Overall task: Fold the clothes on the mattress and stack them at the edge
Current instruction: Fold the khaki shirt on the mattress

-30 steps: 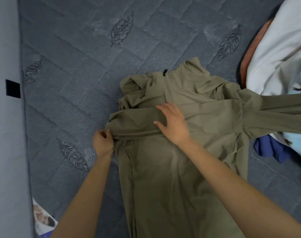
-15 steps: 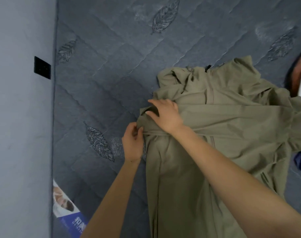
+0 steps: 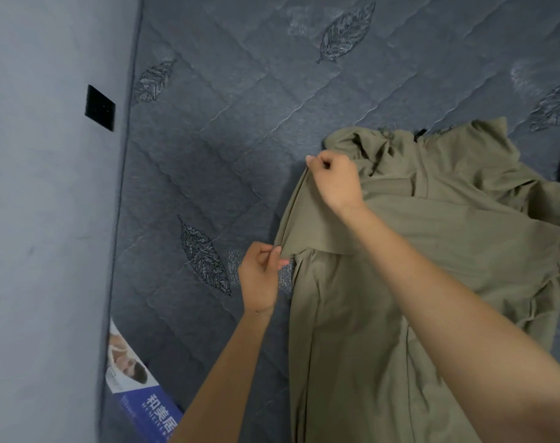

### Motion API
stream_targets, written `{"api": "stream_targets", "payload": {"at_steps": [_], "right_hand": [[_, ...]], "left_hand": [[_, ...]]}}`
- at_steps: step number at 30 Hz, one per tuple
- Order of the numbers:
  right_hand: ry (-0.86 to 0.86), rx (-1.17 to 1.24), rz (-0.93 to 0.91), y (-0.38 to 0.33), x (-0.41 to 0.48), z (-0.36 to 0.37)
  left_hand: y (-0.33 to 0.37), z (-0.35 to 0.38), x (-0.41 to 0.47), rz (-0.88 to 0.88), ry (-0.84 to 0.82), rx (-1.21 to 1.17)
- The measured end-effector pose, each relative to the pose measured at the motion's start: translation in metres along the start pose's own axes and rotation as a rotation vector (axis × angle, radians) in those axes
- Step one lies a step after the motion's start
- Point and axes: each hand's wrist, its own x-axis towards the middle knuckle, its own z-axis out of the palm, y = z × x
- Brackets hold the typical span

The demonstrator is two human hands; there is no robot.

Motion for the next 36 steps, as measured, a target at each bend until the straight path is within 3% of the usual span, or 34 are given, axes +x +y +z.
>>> {"api": "stream_targets", "payload": {"at_steps": [2,6,10,13,21,28,36], "right_hand": [[-0.026,-0.023,0.005,0.001,-0.004,0.002],[-0.092,-0.296,-0.078,0.016,-0.019,0.001],[0.052,-0.405,-0.166,0.048,-0.045,-0.027],[0.076,-0.434,-0.073,0.085,-0.072,-0.054],[0.148,-0.595,0.090,0.168,-0.120,-0.151],[0.190,-0.601,0.089,0.211,-0.134,-0.251],[0.396,-0.591,-0.008,0.233,-0.151,-0.388]], "left_hand": [[0.000,0.001,-0.001,-0.054,-0.020,-0.005],[0.001,-0.001,0.002,-0.090,0.040,0.066],[0.010,0.005,-0.002,0.153,0.046,0.378],[0.020,0.027,-0.013,0.366,-0.028,0.640],[0.049,0.117,-0.058,0.683,-0.256,0.958],[0.072,0.200,-0.099,0.705,-0.328,1.064],[0.120,0.312,-0.163,0.719,-0.357,1.067]]}}
